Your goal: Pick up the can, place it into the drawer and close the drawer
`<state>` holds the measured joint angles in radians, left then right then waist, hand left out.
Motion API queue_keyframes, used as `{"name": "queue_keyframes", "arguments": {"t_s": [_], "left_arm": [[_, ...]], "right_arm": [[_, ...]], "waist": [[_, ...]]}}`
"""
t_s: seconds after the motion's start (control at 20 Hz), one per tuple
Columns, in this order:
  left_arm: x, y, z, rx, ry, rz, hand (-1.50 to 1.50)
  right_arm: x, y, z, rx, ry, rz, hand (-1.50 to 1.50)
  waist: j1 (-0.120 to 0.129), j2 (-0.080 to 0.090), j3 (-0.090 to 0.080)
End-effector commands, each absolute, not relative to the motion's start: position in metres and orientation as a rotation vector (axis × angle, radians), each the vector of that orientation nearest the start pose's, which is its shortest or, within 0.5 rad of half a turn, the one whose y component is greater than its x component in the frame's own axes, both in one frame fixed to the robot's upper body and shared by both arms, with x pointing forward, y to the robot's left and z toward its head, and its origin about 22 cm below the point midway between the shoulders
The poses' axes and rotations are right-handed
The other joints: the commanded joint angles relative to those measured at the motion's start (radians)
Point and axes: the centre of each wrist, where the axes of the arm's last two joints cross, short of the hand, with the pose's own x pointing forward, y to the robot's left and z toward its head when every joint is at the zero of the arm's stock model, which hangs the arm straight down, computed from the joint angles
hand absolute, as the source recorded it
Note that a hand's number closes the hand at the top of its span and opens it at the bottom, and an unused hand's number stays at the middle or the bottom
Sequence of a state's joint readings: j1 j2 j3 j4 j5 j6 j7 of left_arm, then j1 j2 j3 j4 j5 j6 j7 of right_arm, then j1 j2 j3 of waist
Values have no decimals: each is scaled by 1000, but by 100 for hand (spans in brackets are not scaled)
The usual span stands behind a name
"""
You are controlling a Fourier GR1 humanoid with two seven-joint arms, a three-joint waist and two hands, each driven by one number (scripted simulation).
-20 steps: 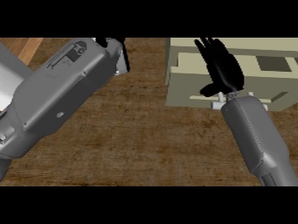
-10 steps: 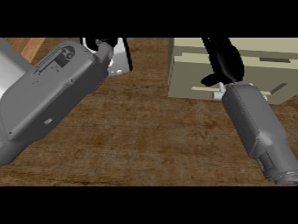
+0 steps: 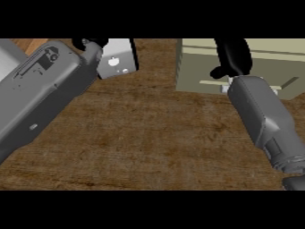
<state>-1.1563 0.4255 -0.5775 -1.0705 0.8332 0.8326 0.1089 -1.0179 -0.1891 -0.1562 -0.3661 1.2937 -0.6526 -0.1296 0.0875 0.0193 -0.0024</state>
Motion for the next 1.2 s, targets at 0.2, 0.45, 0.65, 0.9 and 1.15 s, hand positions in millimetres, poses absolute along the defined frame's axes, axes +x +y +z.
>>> {"name": "queue_keyframes", "arguments": {"t_s": [0.2, 0.45, 0.65, 0.9, 1.15], "left_arm": [[391, 109, 227, 45, -1741, 144, -150], [384, 111, 227, 13, -1728, 127, -150], [382, 109, 235, -11, -1715, 132, -150], [384, 118, 225, 10, -1710, 137, -150], [379, 125, 218, 13, -1708, 139, -150]], "right_arm": [[461, -208, 90, -1433, -1675, 975, -150], [470, -201, 117, -1430, -1651, 986, -150], [475, -201, 135, -1306, -1683, 1011, -150], [474, -175, 128, -936, -1808, 754, -150], [475, -189, 128, -719, -1829, 555, -150]], "waist": [[21, 13, 5], [36, 13, 4], [46, 17, 6], [31, 19, 10], [26, 10, 8]]}}
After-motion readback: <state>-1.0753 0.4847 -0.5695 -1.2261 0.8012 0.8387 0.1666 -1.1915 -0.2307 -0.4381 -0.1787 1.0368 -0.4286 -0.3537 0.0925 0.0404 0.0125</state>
